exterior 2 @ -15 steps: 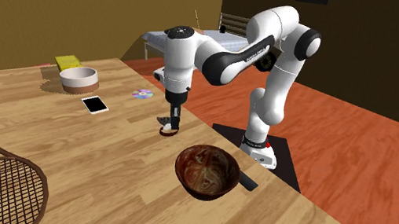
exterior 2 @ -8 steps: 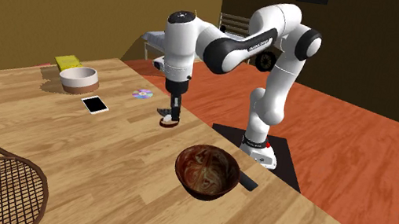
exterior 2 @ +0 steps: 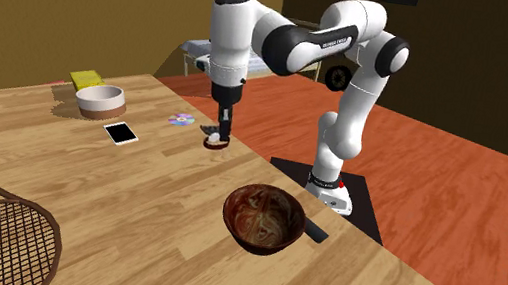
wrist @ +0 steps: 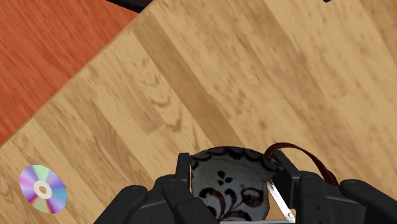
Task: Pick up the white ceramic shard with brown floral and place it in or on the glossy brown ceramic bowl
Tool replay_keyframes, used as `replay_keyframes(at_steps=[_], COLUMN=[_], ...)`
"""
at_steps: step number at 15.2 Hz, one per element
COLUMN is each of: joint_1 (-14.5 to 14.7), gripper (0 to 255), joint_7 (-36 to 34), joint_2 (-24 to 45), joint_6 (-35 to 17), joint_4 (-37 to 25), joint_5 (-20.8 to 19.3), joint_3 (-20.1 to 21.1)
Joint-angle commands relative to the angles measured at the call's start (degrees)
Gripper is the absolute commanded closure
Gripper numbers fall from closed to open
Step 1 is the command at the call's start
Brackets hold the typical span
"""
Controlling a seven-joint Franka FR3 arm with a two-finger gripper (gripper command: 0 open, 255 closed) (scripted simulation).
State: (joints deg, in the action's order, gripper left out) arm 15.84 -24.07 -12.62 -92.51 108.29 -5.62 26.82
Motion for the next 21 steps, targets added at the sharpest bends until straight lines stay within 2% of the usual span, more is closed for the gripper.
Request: replay_keyframes(at_steps=[1, 3, 13, 21], joint_1=[-0.1, -0.1, 5.3, 11.3], gripper=[255, 255, 255, 255], joint_7=[0.2, 0.3, -14.6, -29.3], joint_2=[0.3, 0.5, 4.5, 14.4], joint_6=[1.5, 2.7, 7.0, 11.4], joint_4=[-1.8, -3.1, -8.9, -18.9], joint_5=[-0.1, -0.2, 0.7, -3.2], joint_3=[0.0, 0.0, 9.6, 18.2])
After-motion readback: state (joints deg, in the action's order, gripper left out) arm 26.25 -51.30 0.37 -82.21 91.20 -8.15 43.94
